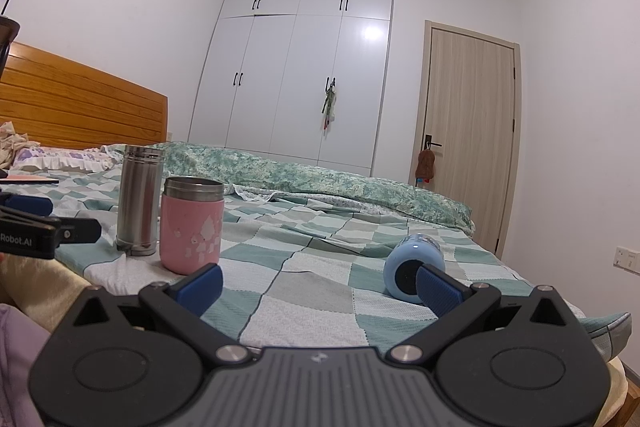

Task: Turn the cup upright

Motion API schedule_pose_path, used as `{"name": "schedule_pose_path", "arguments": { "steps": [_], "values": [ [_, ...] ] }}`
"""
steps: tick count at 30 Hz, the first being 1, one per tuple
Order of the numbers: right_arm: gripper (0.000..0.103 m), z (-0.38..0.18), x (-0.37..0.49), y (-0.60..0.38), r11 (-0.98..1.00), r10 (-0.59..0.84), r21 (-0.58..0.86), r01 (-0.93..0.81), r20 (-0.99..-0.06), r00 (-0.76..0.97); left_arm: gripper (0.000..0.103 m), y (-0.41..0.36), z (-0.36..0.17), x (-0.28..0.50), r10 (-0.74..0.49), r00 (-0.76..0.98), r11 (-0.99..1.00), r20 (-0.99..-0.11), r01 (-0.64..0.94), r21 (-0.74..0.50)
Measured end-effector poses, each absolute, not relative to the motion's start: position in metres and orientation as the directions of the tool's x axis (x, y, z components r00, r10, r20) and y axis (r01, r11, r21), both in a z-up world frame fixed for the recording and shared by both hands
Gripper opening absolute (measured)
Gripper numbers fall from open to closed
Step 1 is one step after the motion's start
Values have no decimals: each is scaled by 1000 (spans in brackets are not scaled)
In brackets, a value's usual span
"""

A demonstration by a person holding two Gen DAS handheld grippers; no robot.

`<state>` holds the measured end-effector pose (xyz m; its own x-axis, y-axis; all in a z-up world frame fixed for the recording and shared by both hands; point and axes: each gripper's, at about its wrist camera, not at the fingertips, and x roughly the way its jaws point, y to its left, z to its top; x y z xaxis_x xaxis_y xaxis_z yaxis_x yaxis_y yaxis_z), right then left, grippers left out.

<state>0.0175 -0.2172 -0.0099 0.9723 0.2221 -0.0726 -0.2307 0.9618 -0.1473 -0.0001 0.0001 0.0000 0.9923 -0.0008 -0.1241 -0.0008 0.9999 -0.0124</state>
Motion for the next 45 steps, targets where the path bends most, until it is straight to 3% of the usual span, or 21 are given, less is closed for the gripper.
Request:
{"name": "schedule_pose_path", "arguments": {
  "steps": [31, 45],
  "values": [
    [103, -9, 18, -217, 963, 219, -145, -229, -76, 973, 103, -1, 1, 0, 1, 992, 1000, -124, -1, -2],
    [103, 11, 52, -261, 974, 198, -96, -206, -85, 977, 103, -59, 32, 35, -146, 981, 986, -124, 155, 67]
  ]
}}
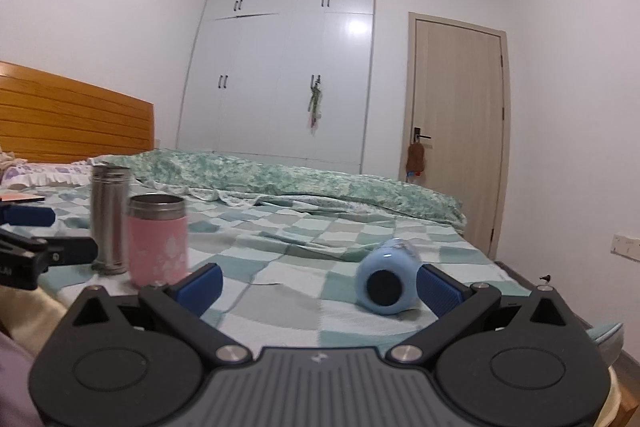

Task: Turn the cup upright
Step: 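Move the left tool toward the lying blue cup and straddle it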

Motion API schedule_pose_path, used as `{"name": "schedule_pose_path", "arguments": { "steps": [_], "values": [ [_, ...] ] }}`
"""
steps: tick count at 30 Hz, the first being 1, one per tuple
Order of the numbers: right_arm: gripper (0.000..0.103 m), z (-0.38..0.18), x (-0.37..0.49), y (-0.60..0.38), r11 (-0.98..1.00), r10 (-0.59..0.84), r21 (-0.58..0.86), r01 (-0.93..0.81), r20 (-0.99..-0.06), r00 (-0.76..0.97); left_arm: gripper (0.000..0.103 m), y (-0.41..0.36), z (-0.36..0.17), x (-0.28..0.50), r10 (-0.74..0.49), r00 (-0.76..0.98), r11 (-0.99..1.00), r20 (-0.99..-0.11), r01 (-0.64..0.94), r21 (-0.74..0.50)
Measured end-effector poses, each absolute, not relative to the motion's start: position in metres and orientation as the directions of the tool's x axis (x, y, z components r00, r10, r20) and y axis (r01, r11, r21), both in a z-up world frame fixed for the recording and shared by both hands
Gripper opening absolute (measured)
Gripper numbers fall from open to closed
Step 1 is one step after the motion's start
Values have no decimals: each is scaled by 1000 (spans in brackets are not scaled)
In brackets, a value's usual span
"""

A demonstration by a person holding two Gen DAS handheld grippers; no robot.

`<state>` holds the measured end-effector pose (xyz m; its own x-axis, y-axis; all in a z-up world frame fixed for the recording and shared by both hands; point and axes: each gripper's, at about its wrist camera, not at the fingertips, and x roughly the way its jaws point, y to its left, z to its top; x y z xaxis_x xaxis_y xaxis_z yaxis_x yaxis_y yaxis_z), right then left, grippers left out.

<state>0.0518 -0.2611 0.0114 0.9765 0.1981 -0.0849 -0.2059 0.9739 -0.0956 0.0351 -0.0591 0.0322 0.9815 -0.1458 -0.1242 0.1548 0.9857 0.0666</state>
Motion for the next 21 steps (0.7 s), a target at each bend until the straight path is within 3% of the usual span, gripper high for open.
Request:
{"name": "schedule_pose_path", "arguments": {
  "steps": [15, 21],
  "values": [
    [103, 42, 137, -354, 985, 126, -89, -147, -211, 969, 103, -164, 70, 156, -285, 931, 938, -229, 320, 133],
    [103, 50, 185, -391, 990, 89, -83, -117, -287, 954, 103, -205, 79, 222, -290, 886, 933, -362, 347, 101]
  ]
}}
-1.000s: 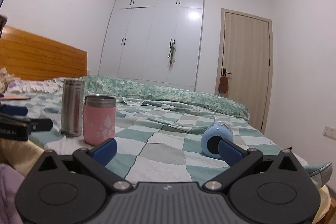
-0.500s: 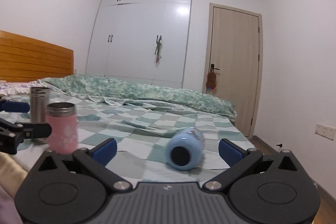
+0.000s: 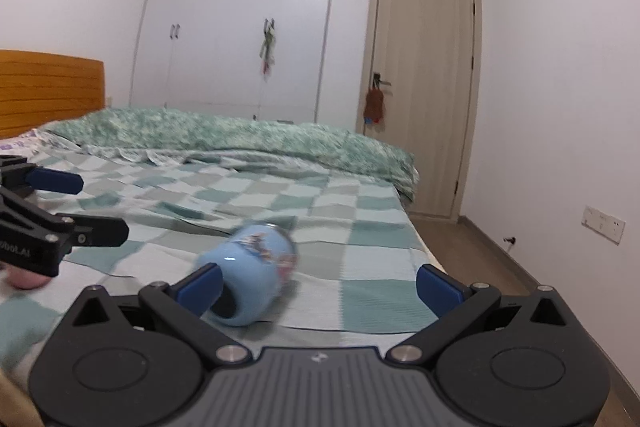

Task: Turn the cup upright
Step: 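Move the left tool toward the lying blue cup and straddle it, then close the left tool on the blue cup body and lift it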

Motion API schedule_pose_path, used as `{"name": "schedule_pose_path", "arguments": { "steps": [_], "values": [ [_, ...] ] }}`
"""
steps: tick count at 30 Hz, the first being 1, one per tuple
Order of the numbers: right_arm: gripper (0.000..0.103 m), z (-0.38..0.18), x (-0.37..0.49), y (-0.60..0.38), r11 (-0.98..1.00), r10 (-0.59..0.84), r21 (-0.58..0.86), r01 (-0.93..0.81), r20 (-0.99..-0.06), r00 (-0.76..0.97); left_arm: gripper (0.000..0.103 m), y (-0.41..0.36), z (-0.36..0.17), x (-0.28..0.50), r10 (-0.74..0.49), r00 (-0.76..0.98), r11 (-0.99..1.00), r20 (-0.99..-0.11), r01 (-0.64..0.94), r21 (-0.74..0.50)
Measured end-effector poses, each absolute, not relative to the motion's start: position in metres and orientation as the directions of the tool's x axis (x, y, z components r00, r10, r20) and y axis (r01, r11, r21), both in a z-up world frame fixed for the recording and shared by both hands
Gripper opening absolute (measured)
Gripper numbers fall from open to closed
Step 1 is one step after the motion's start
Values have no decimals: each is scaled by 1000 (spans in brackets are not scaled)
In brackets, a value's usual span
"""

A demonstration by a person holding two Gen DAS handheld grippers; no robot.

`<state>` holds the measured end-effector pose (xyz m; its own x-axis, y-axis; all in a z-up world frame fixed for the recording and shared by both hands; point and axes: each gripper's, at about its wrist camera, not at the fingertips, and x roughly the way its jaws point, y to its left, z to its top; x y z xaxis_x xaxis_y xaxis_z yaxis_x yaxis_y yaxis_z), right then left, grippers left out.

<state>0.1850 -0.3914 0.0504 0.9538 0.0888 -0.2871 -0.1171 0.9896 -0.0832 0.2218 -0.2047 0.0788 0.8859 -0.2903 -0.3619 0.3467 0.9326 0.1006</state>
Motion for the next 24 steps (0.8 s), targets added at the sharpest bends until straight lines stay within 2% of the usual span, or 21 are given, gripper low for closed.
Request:
{"name": "schedule_pose_path", "arguments": {
  "steps": [8, 14, 24],
  "values": [
    [103, 45, 247, -431, 994, 53, -68, -85, -378, 924, 103, -244, 77, 297, -222, 828, 936, -515, 330, 127],
    [103, 33, 291, -452, 993, 59, -62, -96, -445, 894, 103, -263, 61, 354, -192, 715, 942, -672, 327, 79],
    [103, 21, 337, -470, 992, 116, 27, -119, -524, 844, 103, -281, 32, 398, -171, 532, 954, -830, 299, -5]
  ]
}}
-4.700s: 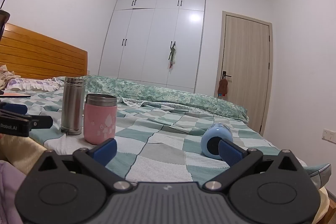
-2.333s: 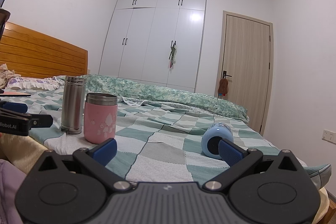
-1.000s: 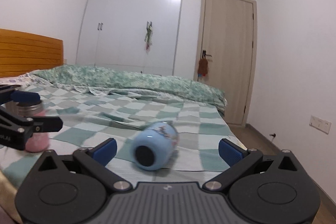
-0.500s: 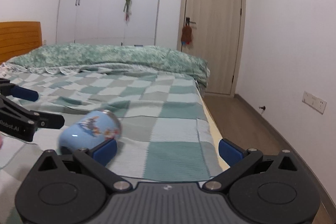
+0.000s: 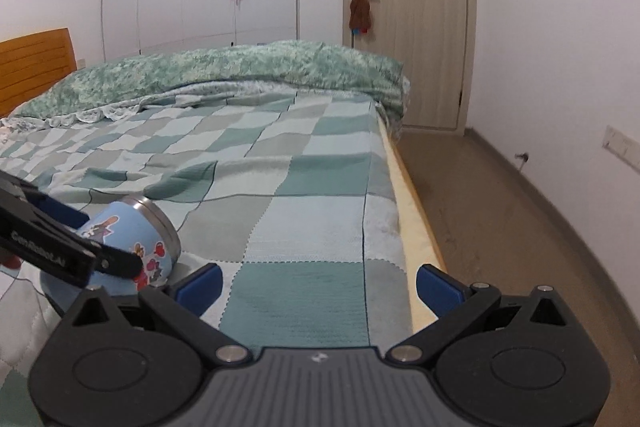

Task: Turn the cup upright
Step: 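Close the left tool on the blue cup body and lift it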

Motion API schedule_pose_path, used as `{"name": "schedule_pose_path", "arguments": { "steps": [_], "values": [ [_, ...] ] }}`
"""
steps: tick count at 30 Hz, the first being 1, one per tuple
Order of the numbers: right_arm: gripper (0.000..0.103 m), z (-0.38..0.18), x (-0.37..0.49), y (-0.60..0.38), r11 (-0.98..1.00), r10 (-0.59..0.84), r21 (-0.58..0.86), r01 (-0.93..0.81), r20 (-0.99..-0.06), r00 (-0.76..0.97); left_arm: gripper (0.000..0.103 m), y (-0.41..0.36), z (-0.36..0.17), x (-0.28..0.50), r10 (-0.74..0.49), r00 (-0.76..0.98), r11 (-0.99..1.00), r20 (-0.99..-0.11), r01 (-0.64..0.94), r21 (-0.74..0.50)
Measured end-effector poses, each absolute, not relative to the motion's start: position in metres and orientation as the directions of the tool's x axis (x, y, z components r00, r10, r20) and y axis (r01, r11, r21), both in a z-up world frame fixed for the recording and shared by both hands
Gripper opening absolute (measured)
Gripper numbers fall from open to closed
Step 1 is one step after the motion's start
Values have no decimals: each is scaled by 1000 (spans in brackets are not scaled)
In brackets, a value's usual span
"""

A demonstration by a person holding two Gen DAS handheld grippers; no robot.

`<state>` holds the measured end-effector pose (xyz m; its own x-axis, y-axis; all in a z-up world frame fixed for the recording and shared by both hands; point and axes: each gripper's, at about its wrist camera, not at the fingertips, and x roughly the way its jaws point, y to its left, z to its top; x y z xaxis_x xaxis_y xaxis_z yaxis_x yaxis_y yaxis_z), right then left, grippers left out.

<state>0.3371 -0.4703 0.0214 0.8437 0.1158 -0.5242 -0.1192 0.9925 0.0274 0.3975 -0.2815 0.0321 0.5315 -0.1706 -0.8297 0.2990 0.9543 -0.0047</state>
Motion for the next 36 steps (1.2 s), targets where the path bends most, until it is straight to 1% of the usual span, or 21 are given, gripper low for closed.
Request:
{"name": "schedule_pose_path", "arguments": {
  "steps": [2, 3, 13, 27, 32, 36],
  "values": [
    [103, 19, 340, -469, 993, 115, 30, -118, -539, 834, 91, -280, 25, 400, -182, 502, 957, -845, 288, -36],
    [103, 19, 340, -469, 993, 115, 31, -117, -540, 834, 88, -279, 25, 399, -195, 492, 959, -849, 276, -60],
    [103, 36, 305, -460, 991, 128, 35, -129, -508, 852, 86, -274, 44, 364, -195, 480, 963, -855, 258, -75],
    [103, 81, 191, -434, 994, 104, 11, -113, -467, 878, 85, -254, 93, 258, -296, 501, 930, -813, 344, -127],
    [103, 87, 162, -422, 993, 106, 5, -117, -470, 876, 85, -239, 101, 222, -334, 469, 914, -818, 374, -159],
    [103, 87, 150, -412, 991, 119, 3, -134, -481, 869, 85, -223, 96, 204, -350, 427, 911, -834, 361, -198]
  ]
}}
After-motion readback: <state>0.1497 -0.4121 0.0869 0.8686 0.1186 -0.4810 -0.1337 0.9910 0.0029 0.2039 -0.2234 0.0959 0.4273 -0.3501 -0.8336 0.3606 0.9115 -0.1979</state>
